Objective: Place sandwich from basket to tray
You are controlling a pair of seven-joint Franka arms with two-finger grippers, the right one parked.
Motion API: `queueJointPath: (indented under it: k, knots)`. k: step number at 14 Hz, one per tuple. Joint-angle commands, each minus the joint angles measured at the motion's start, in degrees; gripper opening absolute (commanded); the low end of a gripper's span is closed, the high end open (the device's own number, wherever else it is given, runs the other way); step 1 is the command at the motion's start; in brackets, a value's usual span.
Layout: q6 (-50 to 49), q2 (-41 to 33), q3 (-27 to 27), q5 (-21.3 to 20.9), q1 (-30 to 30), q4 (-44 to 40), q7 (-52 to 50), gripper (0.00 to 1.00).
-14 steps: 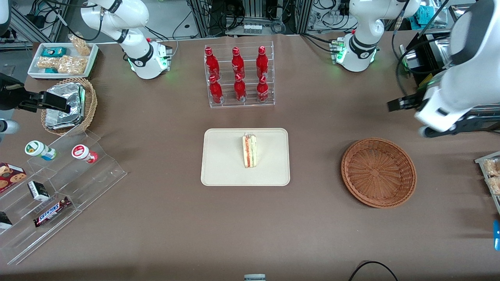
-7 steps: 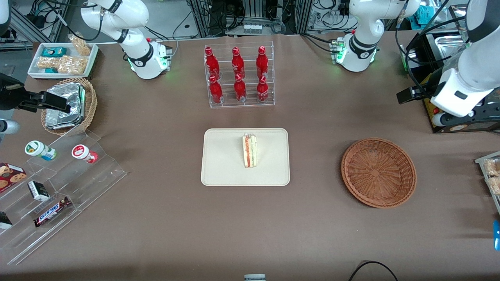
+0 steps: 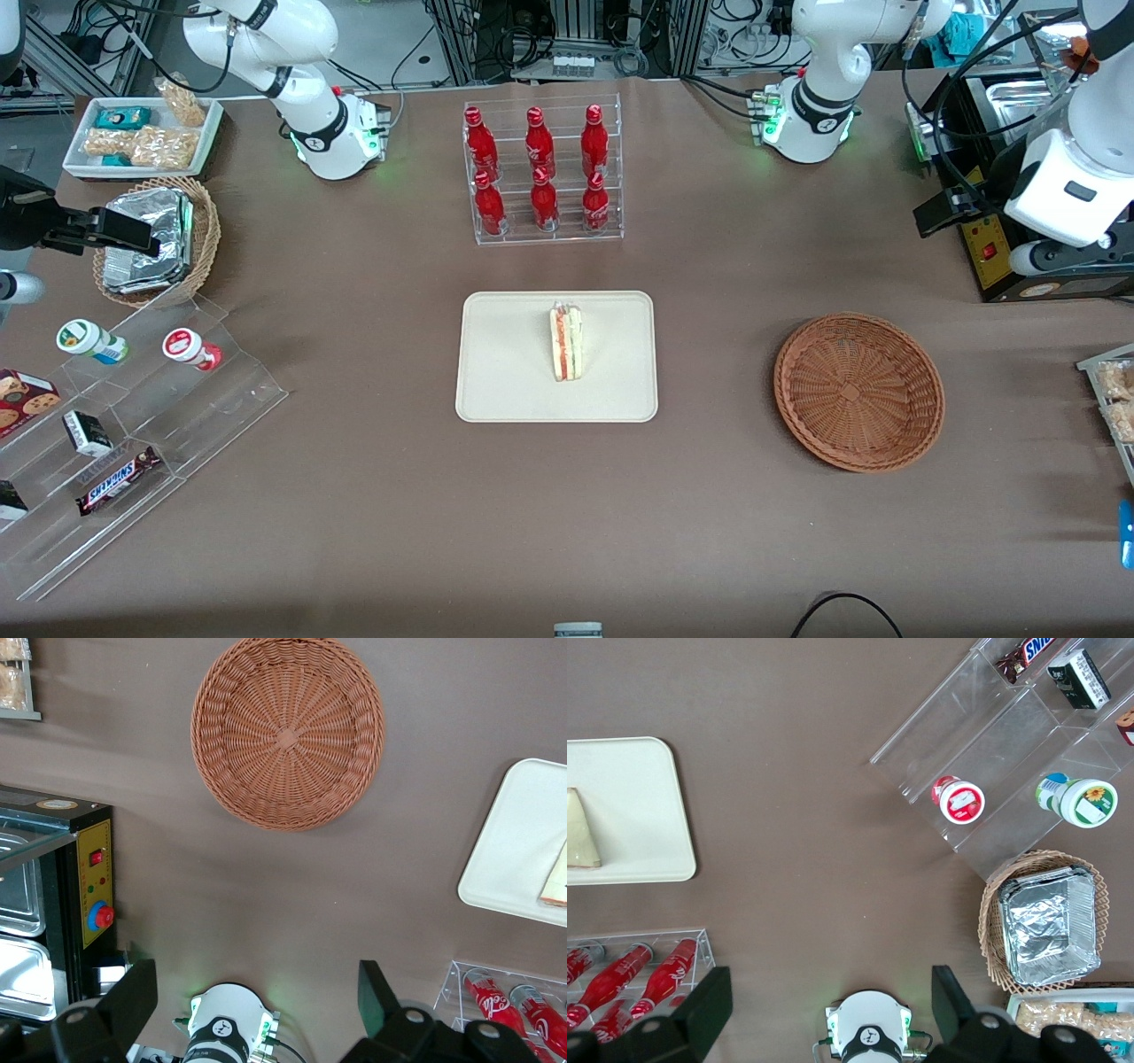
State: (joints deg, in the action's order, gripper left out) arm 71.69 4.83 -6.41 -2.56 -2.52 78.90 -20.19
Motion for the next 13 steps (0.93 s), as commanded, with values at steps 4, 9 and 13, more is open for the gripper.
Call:
queueJointPath:
  k: [4,9,13]
  knots:
    - [3.36,0.01,-0.18,3.0,0.67,0.46,-0.72,1.0]
    - [4.33,1.77,-0.36,3.26,1.2,-0.15,-0.72,1.0]
    - [4.68,1.77,-0.36,3.26,1.11,-0.15,-0.64,1.0]
